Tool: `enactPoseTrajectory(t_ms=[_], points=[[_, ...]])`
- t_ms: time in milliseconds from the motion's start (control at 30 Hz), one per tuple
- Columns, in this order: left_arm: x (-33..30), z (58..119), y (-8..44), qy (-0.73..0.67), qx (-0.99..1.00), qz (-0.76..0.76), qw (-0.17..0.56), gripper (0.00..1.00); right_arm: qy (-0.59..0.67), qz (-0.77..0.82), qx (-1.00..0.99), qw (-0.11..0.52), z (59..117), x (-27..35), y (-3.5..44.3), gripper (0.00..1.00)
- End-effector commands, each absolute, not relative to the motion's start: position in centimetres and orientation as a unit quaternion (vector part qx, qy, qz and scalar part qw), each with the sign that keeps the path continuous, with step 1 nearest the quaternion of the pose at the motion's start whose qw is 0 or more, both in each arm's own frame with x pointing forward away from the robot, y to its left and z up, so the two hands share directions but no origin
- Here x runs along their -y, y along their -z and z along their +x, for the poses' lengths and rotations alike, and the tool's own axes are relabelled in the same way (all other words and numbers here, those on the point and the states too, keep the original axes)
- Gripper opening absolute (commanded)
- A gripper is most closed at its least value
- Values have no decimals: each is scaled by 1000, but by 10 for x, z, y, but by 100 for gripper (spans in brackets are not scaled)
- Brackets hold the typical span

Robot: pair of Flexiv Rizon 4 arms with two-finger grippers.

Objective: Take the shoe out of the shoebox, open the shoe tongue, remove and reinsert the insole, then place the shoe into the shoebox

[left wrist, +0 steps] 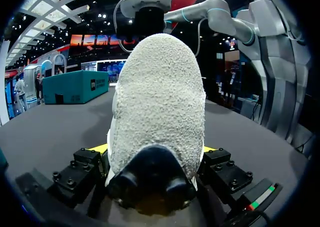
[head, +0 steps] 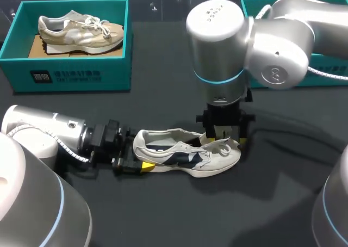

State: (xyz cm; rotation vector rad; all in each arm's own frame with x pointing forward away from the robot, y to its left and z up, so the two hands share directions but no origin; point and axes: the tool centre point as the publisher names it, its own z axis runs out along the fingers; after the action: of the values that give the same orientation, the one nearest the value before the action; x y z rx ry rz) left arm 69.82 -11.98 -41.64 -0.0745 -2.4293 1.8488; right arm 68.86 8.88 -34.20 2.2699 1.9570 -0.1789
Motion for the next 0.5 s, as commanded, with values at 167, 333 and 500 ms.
enactPoseTrajectory(t_ms=[167,333,500], points=[[119,699,419,-604,795,-24,42,0,57,763,-640,66,688,-69,351,64],[119,699,419,-604,795,-24,42,0,62,764,-639,71,689,-65,345,62],[119,699,419,-604,795,-24,42,0,54,756,-647,83,691,-64,325,67]])
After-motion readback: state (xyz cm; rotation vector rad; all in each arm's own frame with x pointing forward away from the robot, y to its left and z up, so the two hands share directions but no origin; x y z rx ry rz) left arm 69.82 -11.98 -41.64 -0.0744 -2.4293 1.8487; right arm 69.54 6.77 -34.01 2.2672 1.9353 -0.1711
